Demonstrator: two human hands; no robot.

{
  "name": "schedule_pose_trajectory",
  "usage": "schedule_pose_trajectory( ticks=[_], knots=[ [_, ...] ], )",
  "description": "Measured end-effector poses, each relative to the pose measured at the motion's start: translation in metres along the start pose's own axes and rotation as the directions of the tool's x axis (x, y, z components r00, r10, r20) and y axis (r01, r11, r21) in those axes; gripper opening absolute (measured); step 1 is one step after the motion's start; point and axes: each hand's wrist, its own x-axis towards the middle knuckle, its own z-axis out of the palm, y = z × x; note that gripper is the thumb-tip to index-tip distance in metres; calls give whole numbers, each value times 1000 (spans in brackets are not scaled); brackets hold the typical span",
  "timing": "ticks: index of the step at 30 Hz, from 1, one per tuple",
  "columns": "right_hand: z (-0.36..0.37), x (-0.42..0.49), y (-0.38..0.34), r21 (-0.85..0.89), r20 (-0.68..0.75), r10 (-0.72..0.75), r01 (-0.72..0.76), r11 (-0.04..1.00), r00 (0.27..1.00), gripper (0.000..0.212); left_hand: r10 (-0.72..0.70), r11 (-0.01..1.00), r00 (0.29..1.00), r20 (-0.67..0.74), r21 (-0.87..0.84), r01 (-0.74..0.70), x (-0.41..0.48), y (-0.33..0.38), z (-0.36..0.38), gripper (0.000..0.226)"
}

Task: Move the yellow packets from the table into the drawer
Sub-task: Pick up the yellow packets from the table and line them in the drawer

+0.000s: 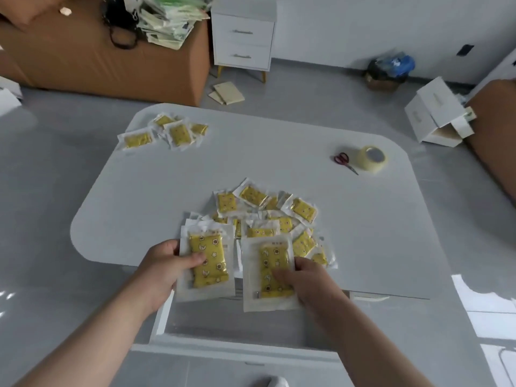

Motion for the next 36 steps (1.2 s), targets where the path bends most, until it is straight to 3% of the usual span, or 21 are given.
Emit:
schedule_pose_trajectory(
  ticks=[9,19,25,32,36],
  knots=[
    [41,158,69,23,-37,-186,187,982,982,5,223,972,975,20,-81,-220,127,-73,1,14],
    [61,215,99,57,53,-388,386,921,920,11,411,906,911,27,-123,-405,184,-114,7,8],
    [57,203,118,58,77,-384,380,923,920,12,386,913,923,18,-151,-379,167,-128,8,10],
    [42,179,147,37,151,-305,303,952,940,14,278,958,960,19,-74,-276,127,-167,-9,46],
    [36,168,174,-10,217,-205,212,977,954,16,183,983,983,28,4,-183,109,-195,-26,33]
  ],
)
